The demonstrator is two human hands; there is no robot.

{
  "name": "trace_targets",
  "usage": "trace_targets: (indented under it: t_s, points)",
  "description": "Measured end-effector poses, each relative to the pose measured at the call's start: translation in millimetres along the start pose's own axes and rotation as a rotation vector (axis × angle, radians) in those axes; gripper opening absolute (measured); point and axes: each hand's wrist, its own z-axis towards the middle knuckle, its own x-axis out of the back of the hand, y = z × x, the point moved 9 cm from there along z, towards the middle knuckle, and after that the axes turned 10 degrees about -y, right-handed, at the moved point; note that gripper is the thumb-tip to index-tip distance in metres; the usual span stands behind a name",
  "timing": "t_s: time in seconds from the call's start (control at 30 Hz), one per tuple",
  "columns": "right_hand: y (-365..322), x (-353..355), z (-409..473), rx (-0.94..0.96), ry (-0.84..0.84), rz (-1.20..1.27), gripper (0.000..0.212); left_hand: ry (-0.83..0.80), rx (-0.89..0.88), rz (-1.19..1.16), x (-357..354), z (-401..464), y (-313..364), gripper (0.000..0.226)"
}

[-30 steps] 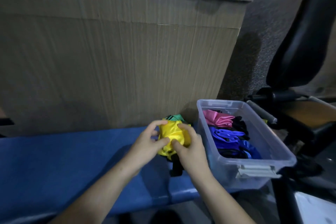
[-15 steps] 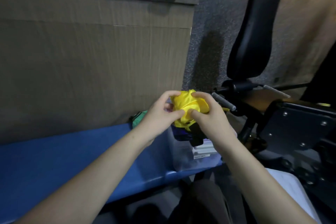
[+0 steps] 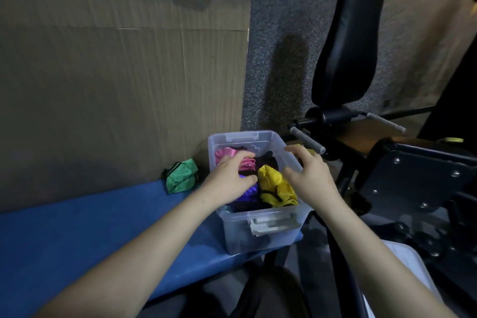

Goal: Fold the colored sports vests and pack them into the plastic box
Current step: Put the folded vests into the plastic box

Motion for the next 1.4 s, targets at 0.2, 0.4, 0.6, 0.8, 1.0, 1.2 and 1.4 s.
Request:
trace_targets:
  t_s: [0.2,0.4,0.6,0.8,1.0,1.2,1.4]
  points:
    - [-21.0,-20.7,-2.4,0.112,-0.008,0.055,0.044,0.069,-0.025,-0.026,14.3,-5.9,-20.0,0.039]
    - [-73.3,-38.4,-15.8,0.237,0.000,0.077,0.043,0.186,-0.035,-0.095,43.8,-31.8,-39.0,0.036]
    - [-132.2,-80.5,-30.1,0.343,-0.044,0.096,0.043,0.265,0.006,-0.128,80.4,-68.6,-82.7,0.034]
    - [-156.4,-138.0,-18.5,0.363,-0.067,0.168,0.041,0.322,0.103,-0.149,109.4,-98.5,-151.9,0.034]
    - [-140.5,-211.3,0.2,0.308,-0.039,0.249,0.042,0.320,0.192,-0.215,104.6,-93.8,-224.1,0.034]
    - [-104.6,-271.1,42.4,0.142,-0.049,0.278,0.055,0.306,0.278,-0.315,88.3,-60.2,-287.2,0.040]
    - [-80.7,-306.6,92.2,0.015,0.016,0.249,0.062,0.220,0.331,-0.542,76.7,-5.1,-325.8,0.033]
